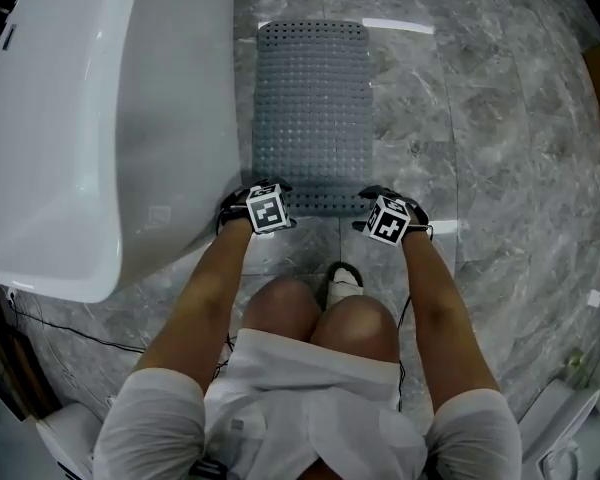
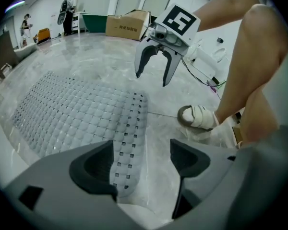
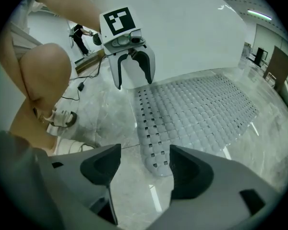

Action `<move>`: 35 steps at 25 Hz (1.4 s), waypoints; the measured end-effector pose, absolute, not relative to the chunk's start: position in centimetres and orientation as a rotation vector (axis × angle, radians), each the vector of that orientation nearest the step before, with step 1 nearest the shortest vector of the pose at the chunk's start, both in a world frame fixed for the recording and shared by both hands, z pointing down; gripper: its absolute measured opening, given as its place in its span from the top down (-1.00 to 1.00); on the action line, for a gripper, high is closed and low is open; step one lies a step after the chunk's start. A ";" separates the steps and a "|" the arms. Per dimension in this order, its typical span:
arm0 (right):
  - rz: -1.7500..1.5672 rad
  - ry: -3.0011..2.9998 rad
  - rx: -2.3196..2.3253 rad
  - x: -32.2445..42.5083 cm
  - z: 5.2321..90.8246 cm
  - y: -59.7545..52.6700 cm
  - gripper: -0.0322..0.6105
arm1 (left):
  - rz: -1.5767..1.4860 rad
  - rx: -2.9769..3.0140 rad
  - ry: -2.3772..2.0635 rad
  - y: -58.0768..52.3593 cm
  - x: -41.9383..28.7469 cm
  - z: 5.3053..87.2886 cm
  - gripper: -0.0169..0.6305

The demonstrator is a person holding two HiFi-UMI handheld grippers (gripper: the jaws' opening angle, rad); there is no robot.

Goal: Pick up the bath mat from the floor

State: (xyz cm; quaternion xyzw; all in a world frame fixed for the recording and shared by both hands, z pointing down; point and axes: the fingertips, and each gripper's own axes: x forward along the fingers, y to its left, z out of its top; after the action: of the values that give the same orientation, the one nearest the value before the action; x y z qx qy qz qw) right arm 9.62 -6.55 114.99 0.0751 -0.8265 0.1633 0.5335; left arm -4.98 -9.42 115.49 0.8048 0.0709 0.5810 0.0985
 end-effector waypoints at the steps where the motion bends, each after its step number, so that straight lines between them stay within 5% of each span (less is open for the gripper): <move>1: 0.380 -1.957 0.167 9.7 115.9 -6.6 -0.07 | 1.725 2.369 0.219 -9.3 -5.1 116.4 -0.18; 27: 0.211 -1.777 0.146 8.7 126.3 -7.5 -0.07 | 1.982 2.311 0.231 -9.5 -7.4 125.8 -0.25; 29: 0.207 -1.792 0.150 8.8 126.3 -7.6 -0.07 | 2.001 2.333 0.210 -9.9 -7.5 126.0 -0.21; 31: 0.211 -1.798 0.149 8.7 126.4 -7.5 -0.06 | 2.005 2.345 0.171 -10.4 -7.5 126.1 0.04; 35: 0.236 -1.794 0.147 8.7 126.2 -7.9 0.01 | 1.999 2.340 0.169 -10.7 -7.5 126.1 0.06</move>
State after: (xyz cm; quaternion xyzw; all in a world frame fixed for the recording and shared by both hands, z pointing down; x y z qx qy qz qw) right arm 8.74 -7.92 126.21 0.0640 -0.7789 0.1026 0.6153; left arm -7.45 -10.69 126.06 0.7589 0.0549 0.6483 0.0295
